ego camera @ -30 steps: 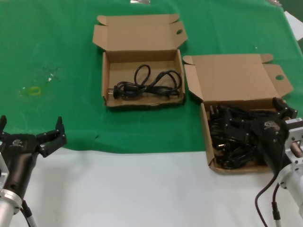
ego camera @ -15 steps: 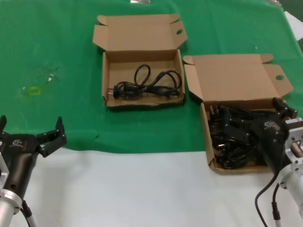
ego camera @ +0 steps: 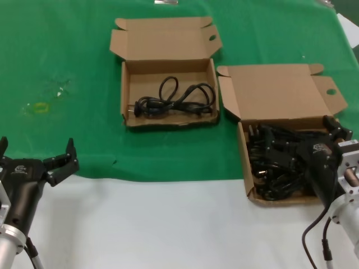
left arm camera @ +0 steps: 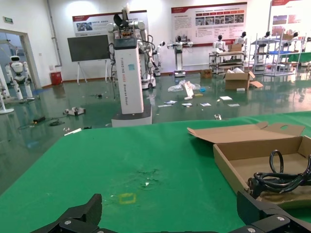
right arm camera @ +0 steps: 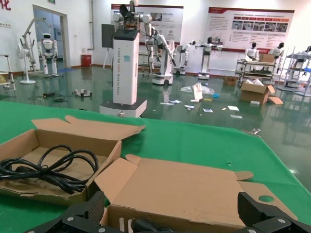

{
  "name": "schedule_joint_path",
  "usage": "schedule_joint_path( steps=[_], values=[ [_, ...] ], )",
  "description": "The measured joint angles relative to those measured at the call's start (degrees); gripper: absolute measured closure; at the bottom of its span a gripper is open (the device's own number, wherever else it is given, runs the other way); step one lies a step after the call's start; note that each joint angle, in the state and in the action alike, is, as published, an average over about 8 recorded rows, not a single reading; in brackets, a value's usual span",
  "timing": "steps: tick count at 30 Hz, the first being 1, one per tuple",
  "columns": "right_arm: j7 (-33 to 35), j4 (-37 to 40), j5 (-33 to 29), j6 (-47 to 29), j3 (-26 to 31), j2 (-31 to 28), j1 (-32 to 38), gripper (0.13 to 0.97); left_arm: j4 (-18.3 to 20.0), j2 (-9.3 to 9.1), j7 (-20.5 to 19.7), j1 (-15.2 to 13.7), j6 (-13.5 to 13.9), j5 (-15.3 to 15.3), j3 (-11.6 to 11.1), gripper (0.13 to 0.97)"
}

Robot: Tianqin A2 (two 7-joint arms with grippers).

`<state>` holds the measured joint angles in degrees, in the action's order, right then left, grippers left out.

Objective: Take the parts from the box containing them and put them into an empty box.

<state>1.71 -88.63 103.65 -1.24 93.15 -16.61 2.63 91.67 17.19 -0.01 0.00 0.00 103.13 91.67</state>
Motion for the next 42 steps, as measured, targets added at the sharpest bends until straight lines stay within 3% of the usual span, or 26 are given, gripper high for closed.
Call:
schedule_joint_path(
  steps=[42],
  values=[
    [0.00,0.00,0.00,0.00,0.00,0.00,0.00,0.129,0.00,0.00,0.01,0.00,0.00,0.00,0.00,0.132]
  ],
)
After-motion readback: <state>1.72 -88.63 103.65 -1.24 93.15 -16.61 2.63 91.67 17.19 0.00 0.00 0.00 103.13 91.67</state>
